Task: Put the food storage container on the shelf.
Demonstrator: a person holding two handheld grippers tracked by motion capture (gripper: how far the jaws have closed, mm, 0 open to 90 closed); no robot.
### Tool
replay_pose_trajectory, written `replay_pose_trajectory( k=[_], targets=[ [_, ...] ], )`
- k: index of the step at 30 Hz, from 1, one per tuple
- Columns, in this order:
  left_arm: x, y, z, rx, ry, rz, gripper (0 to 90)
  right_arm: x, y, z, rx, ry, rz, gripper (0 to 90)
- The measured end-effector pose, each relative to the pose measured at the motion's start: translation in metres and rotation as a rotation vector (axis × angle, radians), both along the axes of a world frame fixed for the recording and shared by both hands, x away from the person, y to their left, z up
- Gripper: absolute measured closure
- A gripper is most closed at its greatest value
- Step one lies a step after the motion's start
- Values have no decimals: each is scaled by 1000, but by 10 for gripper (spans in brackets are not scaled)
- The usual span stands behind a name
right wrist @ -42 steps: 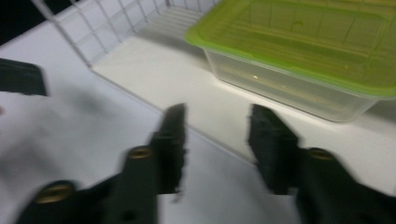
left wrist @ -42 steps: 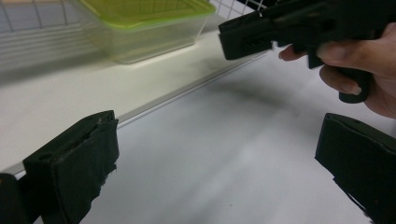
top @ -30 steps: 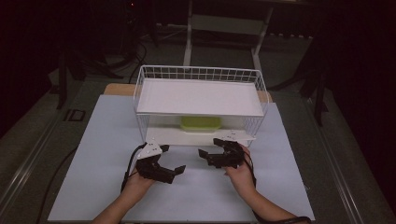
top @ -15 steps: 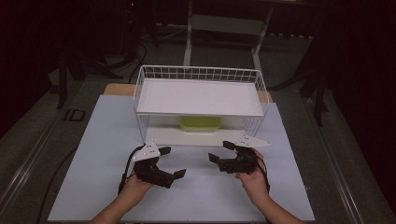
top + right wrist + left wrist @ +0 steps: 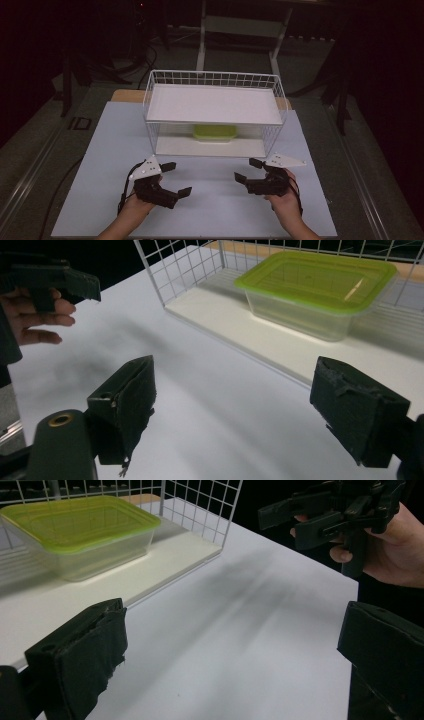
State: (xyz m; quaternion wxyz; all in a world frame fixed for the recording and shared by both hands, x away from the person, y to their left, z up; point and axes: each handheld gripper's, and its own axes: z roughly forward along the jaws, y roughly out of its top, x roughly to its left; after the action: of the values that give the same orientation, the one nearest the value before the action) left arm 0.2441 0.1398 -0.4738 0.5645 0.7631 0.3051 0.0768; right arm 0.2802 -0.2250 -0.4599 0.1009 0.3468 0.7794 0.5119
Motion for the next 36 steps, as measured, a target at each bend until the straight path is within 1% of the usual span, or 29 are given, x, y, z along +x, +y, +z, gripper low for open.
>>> replay_pose_trajectory(
  k=[2, 7, 10, 13, 15, 17, 23, 25, 27, 30, 31, 32, 33, 34, 35, 36],
  targets=[
    [-3, 2, -1, 4, 3, -1, 1, -4, -4, -1, 1, 4, 0, 183],
    [-10, 5, -3, 22, -10, -9, 1, -13, -13, -4, -4, 11, 18, 184],
    [-14, 6, -5, 47, -26, -24, 1, -18, -18, -6, -16, 18, 29, 183],
    [-16, 6, -7, 46, -29, -34, 1, -21, -22, -6, -18, 15, 40, 183],
    [-18, 7, -8, 36, -26, -40, 1, -23, -23, -8, -17, 12, 52, 183],
    [-20, 6, -9, 28, -25, -56, 1, -25, -25, -10, -25, 6, 71, 183],
    [-22, 3, -12, 21, -36, -87, 1, -26, -26, -16, -28, -22, 104, 183],
    [-23, 0, -13, 27, -40, -99, 1, -25, -25, -20, -33, -25, 113, 183],
    [-24, -2, -15, 44, -47, -114, 1, -24, -24, -24, -38, -21, 127, 183],
    [-24, -4, -18, 49, -47, -123, 1, -23, -23, -29, -51, -25, 143, 183],
    [-24, -5, -19, 49, -59, -127, 1, -22, -23, -31, -51, -28, 151, 183],
    [-24, -5, -21, 51, -75, -132, 1, -21, -23, -33, -61, -31, 156, 183],
    [-25, -5, -22, 56, -82, -135, 1, -21, -23, -36, -76, -41, 162, 183],
    [-25, -4, -23, 53, -92, -139, 1, -20, -23, -38, -79, -48, 169, 183],
    [-25, -4, -24, 51, -101, -141, 1, -19, -23, -40, -83, -45, 177, 183],
    [-25, -4, -25, 65, -110, -140, 1, -19, -24, -42, -85, -38, 178, 184]
  ],
)
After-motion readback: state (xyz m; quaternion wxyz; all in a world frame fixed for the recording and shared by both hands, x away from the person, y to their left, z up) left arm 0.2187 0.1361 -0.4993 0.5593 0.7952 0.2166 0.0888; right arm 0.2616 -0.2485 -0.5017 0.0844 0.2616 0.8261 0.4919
